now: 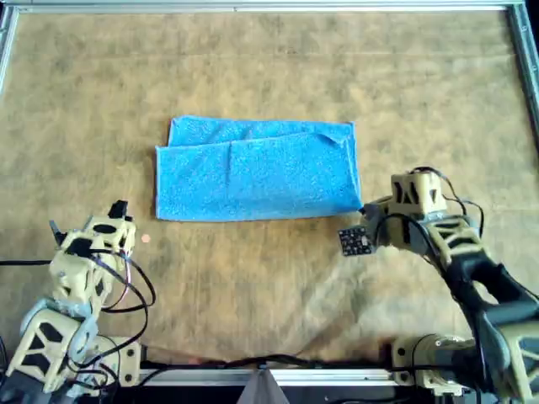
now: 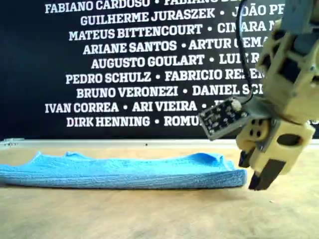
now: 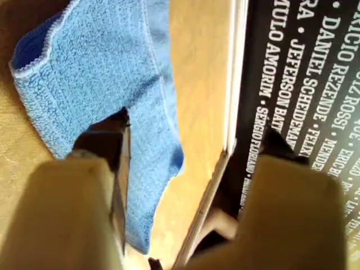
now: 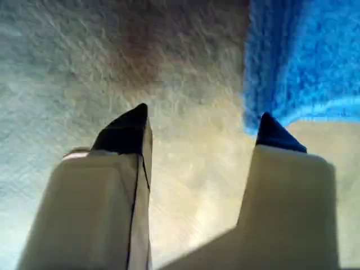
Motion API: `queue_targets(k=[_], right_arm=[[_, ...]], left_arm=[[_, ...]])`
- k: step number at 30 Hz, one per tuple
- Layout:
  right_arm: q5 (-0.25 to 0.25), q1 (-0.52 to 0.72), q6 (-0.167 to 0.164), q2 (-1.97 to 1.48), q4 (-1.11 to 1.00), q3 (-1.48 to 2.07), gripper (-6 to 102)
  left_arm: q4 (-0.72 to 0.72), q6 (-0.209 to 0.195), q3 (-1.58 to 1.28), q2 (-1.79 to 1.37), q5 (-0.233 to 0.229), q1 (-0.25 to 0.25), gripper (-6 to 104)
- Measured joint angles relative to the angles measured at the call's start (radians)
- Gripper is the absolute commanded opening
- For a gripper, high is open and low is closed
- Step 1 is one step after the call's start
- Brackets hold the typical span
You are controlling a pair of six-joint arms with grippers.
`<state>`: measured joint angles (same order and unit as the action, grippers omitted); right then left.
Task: Fold a cloth
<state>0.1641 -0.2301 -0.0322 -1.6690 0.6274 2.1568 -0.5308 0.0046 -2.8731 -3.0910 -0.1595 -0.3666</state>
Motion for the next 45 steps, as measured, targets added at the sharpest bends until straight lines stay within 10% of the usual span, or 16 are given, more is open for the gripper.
queue_targets(k=[23,37,45], right_arm=[[-0.003,-0.106,0.002,0.268,0.005,-0.281,74],[-0.002,-0.106,-0.002,0.275,-0.009,-0.290,3],[0.000,-0.107,0.002,0.341,-0.040,-0.368,-2]], left_arm=[[0.000,0.000,-0.072,-0.005,0.000,0.000,81],[0.000,0.000,-0.072,-0.005,0.000,0.000,81],[0.000,0.000,-0.072,-0.005,0.000,0.000,81]])
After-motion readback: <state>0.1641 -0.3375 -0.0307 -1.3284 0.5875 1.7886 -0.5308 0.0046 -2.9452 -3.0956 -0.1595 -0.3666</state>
